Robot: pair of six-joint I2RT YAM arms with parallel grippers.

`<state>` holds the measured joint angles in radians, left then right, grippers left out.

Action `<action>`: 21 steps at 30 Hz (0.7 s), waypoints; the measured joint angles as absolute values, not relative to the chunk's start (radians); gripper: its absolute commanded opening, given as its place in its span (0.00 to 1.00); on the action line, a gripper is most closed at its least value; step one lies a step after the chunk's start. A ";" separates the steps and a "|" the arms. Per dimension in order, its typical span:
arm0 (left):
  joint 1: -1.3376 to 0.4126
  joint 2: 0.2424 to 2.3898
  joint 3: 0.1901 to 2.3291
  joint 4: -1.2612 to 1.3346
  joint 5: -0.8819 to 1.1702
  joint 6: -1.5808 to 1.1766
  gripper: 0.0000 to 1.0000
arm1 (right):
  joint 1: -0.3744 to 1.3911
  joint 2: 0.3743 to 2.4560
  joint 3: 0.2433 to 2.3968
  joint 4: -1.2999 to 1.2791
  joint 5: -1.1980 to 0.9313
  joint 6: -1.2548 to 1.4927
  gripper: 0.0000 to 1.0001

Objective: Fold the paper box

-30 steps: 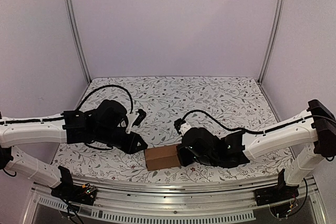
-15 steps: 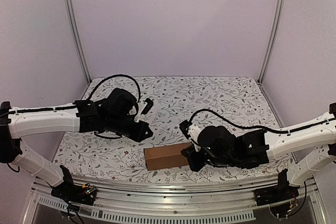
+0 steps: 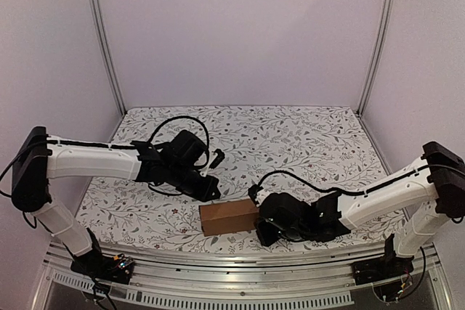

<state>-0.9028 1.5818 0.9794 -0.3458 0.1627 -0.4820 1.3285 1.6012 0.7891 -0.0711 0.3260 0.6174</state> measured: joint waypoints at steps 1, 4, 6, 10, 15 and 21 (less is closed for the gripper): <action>-0.902 1.586 0.979 -0.344 0.169 -0.482 0.00 | 1.310 1.612 0.789 -0.056 0.327 0.623 0.00; -0.902 1.592 0.979 -0.339 0.187 -0.483 0.00 | 1.259 1.645 0.803 -0.015 0.332 0.624 0.00; -0.902 1.592 0.979 -0.332 0.197 -0.485 0.00 | 1.230 1.669 0.825 0.005 0.336 0.621 0.00; -0.900 1.591 0.970 -0.326 0.203 -0.491 0.00 | 1.187 1.719 0.875 0.060 0.334 0.615 0.00; -0.897 1.578 0.944 -0.324 0.202 -0.502 0.00 | 1.147 1.766 0.934 0.108 0.315 0.601 0.00; -0.890 1.548 0.907 -0.320 0.192 -0.511 0.00 | 1.130 1.771 0.929 0.127 0.273 0.593 0.00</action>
<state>-0.8898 1.5478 0.9066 -0.3199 0.1917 -0.5106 1.1297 1.7706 0.9295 0.1272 0.2729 0.5930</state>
